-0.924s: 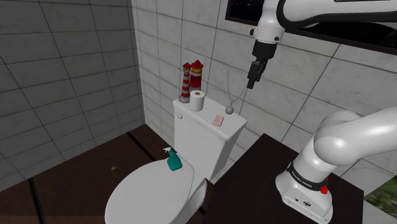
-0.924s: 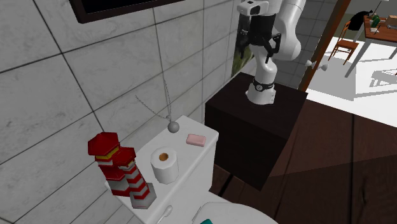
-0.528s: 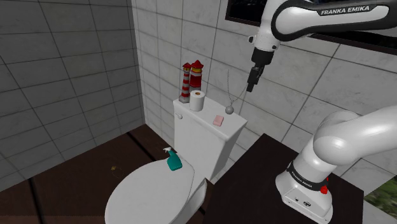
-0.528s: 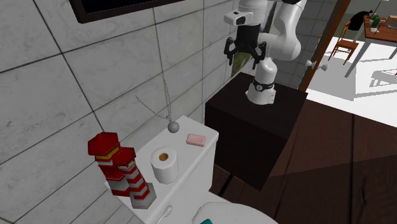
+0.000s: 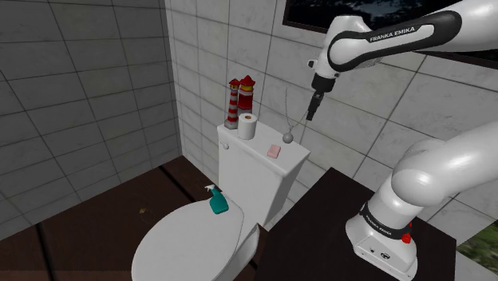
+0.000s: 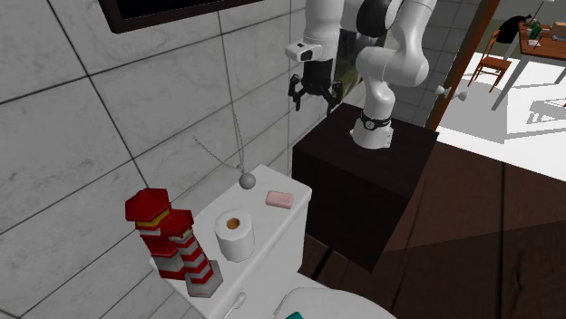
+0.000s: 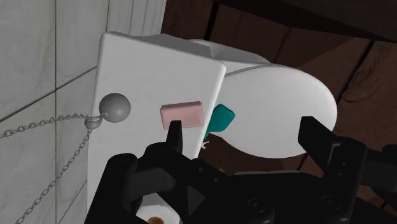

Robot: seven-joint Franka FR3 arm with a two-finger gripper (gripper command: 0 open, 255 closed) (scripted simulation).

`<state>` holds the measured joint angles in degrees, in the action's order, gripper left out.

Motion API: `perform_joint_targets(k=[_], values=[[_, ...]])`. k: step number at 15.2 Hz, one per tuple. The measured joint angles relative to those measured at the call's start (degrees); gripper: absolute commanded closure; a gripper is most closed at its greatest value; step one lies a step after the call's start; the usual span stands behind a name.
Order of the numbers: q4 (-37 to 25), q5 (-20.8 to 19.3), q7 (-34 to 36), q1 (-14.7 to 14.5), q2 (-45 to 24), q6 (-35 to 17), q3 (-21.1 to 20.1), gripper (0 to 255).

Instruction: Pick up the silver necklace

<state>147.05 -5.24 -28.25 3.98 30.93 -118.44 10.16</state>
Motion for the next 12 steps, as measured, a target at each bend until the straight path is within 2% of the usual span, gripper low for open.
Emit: perform_joint_targets(k=[6, 9, 12], values=[[-1.66, 0.35, -9.66, -0.07, -10.77, -11.15, 6.05, 0], [-3.97, 2.40, -15.64, -0.53, -17.16, -15.95, 9.13, 0], [-7.30, 6.45, -22.98, -1.04, -24.63, -20.55, 12.04, 0]])
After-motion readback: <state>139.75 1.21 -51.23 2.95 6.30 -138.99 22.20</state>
